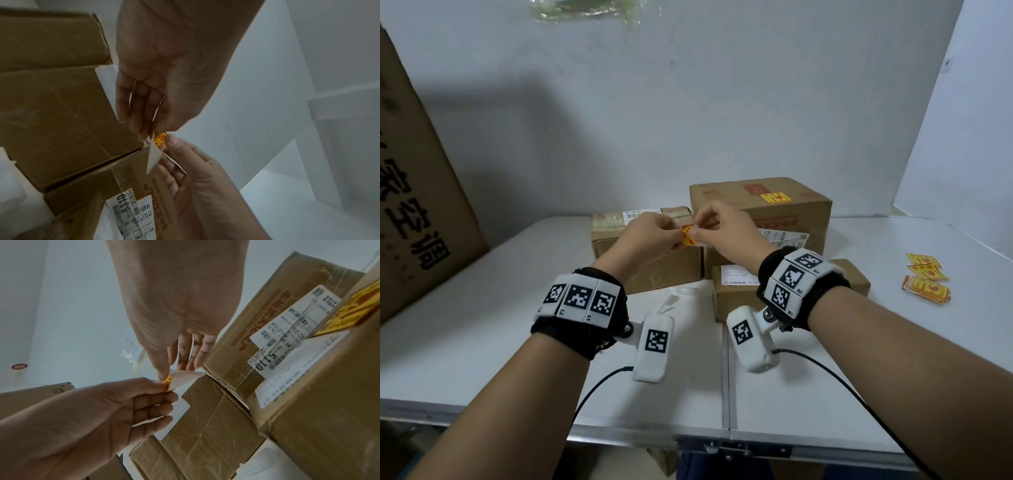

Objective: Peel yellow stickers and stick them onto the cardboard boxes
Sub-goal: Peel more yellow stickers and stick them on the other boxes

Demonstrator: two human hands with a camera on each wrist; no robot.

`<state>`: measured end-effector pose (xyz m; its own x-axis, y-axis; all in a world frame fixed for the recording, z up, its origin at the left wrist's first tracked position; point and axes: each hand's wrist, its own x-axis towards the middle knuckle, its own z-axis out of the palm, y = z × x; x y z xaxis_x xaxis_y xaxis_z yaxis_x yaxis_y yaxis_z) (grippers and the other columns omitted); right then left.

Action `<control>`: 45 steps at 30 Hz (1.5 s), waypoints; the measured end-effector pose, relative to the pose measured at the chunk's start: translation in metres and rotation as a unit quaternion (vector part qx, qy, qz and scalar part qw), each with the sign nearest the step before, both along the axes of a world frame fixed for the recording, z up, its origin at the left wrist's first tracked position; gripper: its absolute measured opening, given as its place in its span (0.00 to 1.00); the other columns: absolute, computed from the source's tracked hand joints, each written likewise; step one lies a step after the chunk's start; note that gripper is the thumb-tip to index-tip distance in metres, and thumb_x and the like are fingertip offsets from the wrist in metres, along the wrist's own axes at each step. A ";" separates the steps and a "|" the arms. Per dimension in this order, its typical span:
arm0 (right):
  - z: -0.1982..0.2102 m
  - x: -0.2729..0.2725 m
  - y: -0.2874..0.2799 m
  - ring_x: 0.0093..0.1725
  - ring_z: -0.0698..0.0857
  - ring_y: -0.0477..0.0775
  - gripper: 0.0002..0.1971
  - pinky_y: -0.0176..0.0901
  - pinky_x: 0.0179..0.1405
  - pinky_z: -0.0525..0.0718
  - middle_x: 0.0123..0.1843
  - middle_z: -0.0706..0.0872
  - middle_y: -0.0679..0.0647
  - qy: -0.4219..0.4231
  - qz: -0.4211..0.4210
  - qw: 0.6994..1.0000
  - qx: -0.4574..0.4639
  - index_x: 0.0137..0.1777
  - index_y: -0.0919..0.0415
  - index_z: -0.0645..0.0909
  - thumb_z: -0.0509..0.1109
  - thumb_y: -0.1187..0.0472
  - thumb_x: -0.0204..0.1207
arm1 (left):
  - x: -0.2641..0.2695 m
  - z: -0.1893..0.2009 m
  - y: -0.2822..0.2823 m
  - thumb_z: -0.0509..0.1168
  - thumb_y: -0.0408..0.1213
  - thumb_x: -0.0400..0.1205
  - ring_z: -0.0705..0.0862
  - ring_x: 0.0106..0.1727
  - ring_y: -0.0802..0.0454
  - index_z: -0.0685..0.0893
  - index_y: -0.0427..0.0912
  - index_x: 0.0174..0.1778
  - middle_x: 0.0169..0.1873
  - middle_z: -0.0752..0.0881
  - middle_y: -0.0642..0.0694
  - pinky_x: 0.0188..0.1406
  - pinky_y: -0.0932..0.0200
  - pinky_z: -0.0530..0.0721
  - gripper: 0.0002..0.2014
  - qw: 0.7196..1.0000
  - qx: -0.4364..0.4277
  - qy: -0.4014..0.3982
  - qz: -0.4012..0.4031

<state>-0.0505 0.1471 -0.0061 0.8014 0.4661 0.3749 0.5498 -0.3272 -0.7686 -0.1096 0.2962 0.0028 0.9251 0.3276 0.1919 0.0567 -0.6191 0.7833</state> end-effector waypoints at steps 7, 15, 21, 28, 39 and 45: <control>0.001 0.000 0.003 0.46 0.85 0.47 0.12 0.41 0.48 0.84 0.44 0.87 0.51 0.001 0.013 0.999 -0.031 0.56 0.57 0.77 0.74 0.61 0.75 | -0.001 -0.001 0.005 0.75 0.38 0.75 0.84 0.40 0.51 0.87 0.41 0.44 0.37 0.88 0.46 0.53 0.47 0.87 0.06 0.997 0.042 0.039 -0.043; -0.002 0.003 0.005 0.36 0.80 0.43 0.11 0.27 0.33 0.75 0.43 0.85 0.51 -0.067 0.020 0.994 -0.079 0.48 0.62 0.85 0.60 0.70 0.82 | 0.000 -0.010 0.011 0.74 0.34 0.77 0.87 0.49 0.47 0.85 0.43 0.49 0.47 0.89 0.43 0.56 0.48 0.87 0.08 0.997 0.025 0.059 -0.037; -0.003 0.003 0.010 0.37 0.81 0.41 0.11 0.25 0.32 0.76 0.43 0.87 0.51 -0.026 0.032 0.995 -0.094 0.50 0.62 0.88 0.63 0.63 0.80 | 0.001 -0.015 0.017 0.73 0.32 0.77 0.86 0.45 0.52 0.85 0.43 0.49 0.44 0.89 0.46 0.55 0.52 0.87 0.07 0.998 -0.019 0.049 -0.036; -0.011 0.018 0.016 0.51 0.84 0.49 0.08 0.43 0.54 0.84 0.50 0.86 0.50 -0.006 0.017 0.998 -0.066 0.43 0.56 0.85 0.69 0.69 0.77 | 0.006 -0.014 0.027 0.72 0.39 0.79 0.87 0.47 0.52 0.84 0.47 0.55 0.49 0.89 0.47 0.46 0.56 0.88 0.10 0.998 0.058 0.002 -0.019; 0.000 0.029 0.019 0.40 0.79 0.37 0.17 0.25 0.35 0.72 0.49 0.87 0.51 -0.017 -0.005 0.999 -0.033 0.53 0.62 0.90 0.58 0.72 0.83 | 0.022 -0.011 0.063 0.62 0.51 0.83 0.80 0.69 0.43 0.80 0.64 0.69 0.67 0.85 0.48 0.71 0.44 0.70 0.17 0.924 0.380 0.042 0.020; 0.004 0.029 0.026 0.40 0.76 0.34 0.13 0.14 0.37 0.71 0.41 0.78 0.34 -0.066 0.024 0.996 -0.048 0.55 0.62 0.90 0.64 0.71 0.80 | 0.020 -0.008 0.068 0.60 0.49 0.85 0.79 0.70 0.42 0.80 0.62 0.70 0.68 0.84 0.47 0.67 0.47 0.69 0.17 0.927 0.372 0.029 0.029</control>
